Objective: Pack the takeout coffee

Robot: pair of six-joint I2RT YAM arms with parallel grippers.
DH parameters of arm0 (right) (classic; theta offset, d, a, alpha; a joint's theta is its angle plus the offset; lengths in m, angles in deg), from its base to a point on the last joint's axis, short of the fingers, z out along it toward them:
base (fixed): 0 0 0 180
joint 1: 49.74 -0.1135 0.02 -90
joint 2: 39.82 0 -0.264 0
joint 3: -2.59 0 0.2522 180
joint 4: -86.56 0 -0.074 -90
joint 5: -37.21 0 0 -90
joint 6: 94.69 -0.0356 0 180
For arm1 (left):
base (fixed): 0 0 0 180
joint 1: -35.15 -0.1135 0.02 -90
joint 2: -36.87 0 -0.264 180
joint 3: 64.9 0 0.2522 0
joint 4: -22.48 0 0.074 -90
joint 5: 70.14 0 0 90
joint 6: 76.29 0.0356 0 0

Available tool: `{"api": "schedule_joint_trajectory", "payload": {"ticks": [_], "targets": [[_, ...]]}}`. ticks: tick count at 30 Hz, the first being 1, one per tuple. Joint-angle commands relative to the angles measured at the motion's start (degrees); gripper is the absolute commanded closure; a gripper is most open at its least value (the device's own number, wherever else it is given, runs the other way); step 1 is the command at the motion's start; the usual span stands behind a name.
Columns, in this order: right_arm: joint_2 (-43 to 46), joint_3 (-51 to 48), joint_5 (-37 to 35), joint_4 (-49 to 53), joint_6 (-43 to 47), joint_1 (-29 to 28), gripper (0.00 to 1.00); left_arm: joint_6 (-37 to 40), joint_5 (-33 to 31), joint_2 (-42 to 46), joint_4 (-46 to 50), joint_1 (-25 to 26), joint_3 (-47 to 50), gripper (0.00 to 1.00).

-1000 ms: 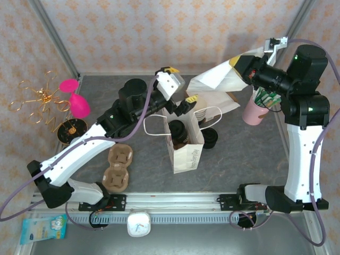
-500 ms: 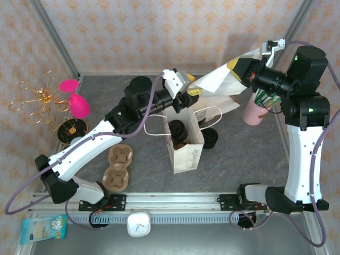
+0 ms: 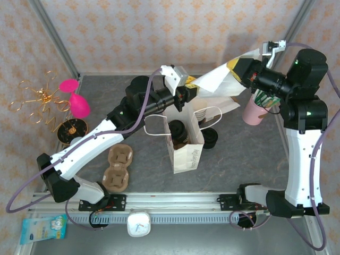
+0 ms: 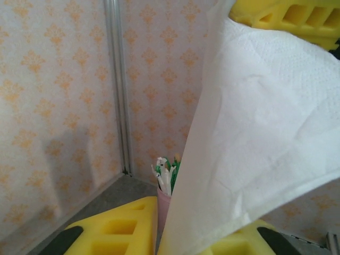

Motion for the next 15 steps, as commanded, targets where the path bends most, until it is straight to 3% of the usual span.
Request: {"api": "schedule_joint_trajectory", "payload": {"ticks": [1, 8, 15], "targets": [[0.79, 0.10, 0.90, -7.90, -3.14, -0.40, 1.00, -7.81, 0.05, -0.09, -2.68, -0.34, -0.36, 0.86], [1.92, -5.41, -0.97, -15.24, -7.27, -0.78, 1.00, -24.48, -12.76, 2.84, -0.96, -0.15, 0.99, 0.99], [4.23, -12.75, -4.29, -25.86, -12.82, -3.83, 1.00, -40.82, -13.56, 6.33, -6.02, 0.17, 5.18, 1.00]]}}
